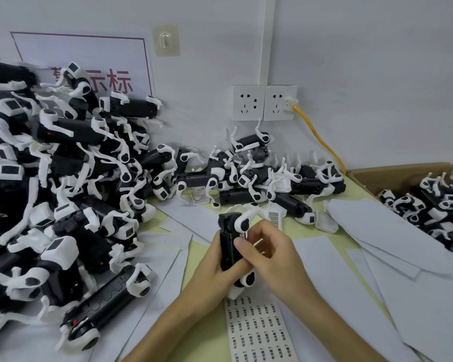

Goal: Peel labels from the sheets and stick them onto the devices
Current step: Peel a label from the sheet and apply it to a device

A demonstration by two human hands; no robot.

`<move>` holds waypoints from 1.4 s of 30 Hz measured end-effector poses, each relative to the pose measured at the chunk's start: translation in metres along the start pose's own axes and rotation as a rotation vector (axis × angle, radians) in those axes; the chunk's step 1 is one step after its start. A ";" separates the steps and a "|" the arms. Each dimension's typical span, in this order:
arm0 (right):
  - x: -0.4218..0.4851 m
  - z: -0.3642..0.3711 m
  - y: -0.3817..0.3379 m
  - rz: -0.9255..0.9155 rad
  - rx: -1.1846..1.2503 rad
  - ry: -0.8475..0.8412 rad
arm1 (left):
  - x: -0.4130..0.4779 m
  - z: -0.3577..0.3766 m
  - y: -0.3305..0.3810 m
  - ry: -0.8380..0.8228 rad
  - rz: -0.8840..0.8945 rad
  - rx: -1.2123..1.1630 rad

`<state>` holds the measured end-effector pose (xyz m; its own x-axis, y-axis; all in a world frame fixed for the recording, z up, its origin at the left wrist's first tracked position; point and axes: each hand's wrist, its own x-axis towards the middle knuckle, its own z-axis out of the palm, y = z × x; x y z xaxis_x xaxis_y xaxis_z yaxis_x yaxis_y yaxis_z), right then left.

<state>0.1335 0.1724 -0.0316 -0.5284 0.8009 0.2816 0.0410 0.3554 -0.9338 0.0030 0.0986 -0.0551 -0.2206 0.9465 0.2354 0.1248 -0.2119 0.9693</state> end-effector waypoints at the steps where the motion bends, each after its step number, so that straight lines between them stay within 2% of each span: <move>1: 0.000 0.000 0.000 0.007 0.025 -0.008 | -0.001 -0.001 0.001 -0.013 0.002 0.006; 5: -0.001 -0.004 -0.001 0.069 0.257 -0.145 | -0.003 -0.007 0.007 -0.093 -0.022 -0.047; 8: -0.001 -0.007 0.001 0.078 0.329 -0.196 | -0.003 -0.009 0.008 -0.119 -0.042 -0.066; 18: 0.001 -0.006 0.004 -0.017 0.300 -0.111 | -0.003 -0.005 0.004 -0.078 -0.055 -0.014; 23: 0.001 -0.003 0.009 -0.033 0.251 -0.189 | -0.001 -0.006 0.005 -0.054 -0.088 -0.071; 32: 0.003 -0.006 0.011 -0.067 0.159 -0.230 | 0.002 -0.011 0.000 -0.064 -0.148 -0.098; 36: 0.004 -0.005 0.010 -0.091 0.054 -0.145 | 0.004 -0.014 -0.004 -0.040 -0.196 -0.153; 42: 0.011 -0.027 0.006 -0.131 0.071 0.181 | 0.007 -0.015 0.001 0.049 -0.279 -0.362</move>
<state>0.1513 0.1965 -0.0284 -0.3647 0.8256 0.4306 -0.0811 0.4325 -0.8980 -0.0127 0.1018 -0.0519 -0.2442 0.9687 -0.0435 -0.2904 -0.0302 0.9564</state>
